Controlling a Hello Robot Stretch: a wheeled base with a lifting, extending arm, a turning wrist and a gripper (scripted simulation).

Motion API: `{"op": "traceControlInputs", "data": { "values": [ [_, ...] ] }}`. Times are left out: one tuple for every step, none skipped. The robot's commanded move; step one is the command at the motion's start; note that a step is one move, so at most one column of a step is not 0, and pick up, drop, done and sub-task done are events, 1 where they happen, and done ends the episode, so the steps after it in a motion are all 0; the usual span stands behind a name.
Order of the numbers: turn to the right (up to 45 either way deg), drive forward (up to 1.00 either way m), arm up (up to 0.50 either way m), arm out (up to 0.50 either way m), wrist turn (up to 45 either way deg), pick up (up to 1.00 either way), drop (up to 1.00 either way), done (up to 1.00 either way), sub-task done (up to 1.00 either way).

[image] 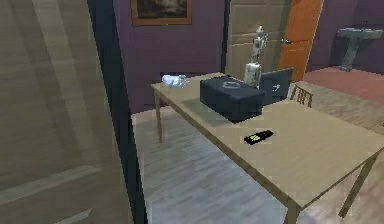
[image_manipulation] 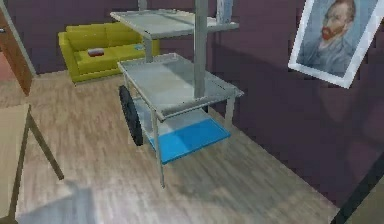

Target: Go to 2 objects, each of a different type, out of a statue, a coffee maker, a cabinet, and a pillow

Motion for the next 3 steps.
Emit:
{"op": "traceControlInputs", "data": {
  "values": [
    [0.0, 0.50, 0.00, 0.00, 0.0, 0.00, 0.00, 0.00, 0.00],
    [-15.0, 0.00, 0.00, 0.00, 0.0, 0.00, 0.00, 0.00, 0.00],
    [-3.0, 0.00, 0.00, 0.00, 0.0, 0.00, 0.00, 0.00, 0.00]
  ]
}}
